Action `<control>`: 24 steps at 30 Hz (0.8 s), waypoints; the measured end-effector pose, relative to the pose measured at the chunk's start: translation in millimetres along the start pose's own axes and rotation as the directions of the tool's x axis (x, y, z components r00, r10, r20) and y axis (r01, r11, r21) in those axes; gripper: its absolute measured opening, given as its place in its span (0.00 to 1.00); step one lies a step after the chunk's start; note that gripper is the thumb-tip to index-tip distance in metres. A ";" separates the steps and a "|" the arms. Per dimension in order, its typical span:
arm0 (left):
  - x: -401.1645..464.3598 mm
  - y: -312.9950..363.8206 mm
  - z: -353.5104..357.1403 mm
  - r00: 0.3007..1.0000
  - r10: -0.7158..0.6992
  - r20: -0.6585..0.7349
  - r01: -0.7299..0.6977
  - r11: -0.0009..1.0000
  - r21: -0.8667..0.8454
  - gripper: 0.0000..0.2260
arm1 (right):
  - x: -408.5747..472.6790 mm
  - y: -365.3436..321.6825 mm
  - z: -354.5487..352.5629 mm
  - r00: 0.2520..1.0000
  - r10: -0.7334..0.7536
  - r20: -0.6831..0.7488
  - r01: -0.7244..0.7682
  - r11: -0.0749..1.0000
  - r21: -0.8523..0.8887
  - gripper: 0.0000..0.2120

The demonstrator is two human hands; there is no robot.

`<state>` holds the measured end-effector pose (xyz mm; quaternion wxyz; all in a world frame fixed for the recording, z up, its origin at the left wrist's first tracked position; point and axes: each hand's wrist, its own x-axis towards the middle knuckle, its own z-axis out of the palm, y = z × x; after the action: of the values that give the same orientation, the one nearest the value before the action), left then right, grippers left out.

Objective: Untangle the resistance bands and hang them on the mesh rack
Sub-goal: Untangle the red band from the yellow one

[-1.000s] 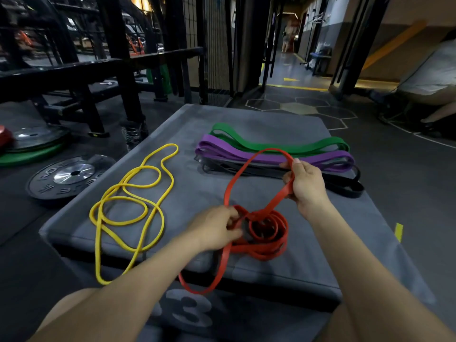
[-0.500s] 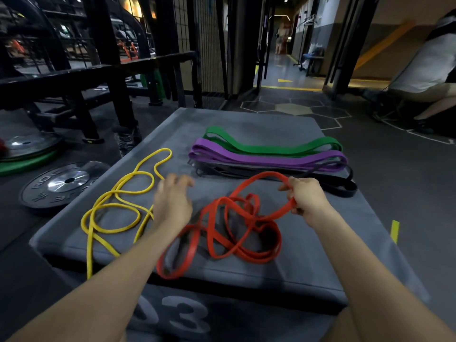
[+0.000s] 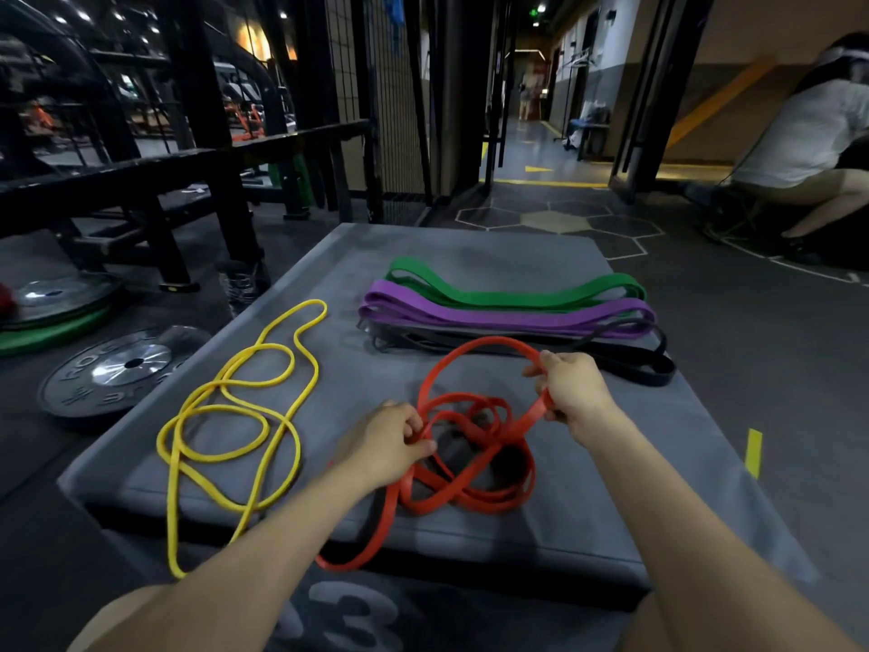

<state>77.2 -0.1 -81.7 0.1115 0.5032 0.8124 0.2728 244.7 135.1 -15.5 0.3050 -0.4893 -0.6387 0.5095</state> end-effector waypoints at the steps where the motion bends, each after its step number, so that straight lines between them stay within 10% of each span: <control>1: 1.1 1.0 -4.1 1.000 -0.023 0.008 0.024 0.995 -0.099 0.13 | -0.2 0.6 0.0 1.000 -0.006 -0.005 0.005 1.000 -0.010 0.20; 9: -10.7 12.2 -88.7 0.993 -0.093 -0.074 0.014 0.707 -0.707 0.11 | -11.4 -10.6 3.7 0.992 -0.128 0.022 0.128 0.991 -0.043 0.16; 19: -38.9 53.6 -200.9 0.966 -0.044 -0.254 -0.174 0.617 -0.768 0.08 | -46.3 -65.5 21.7 0.895 -0.309 0.322 0.394 0.887 -0.242 0.13; 24: -63.3 84.3 -245.6 0.951 0.010 -0.308 -0.237 0.663 -0.710 0.07 | -77.9 -103.3 21.7 0.857 -0.286 0.429 0.511 0.581 -0.634 0.21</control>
<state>58.7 -107.9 162.1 0.1717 0.4257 0.6028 0.6526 219.1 54.3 84.7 0.0985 -0.3337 -0.9174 0.1932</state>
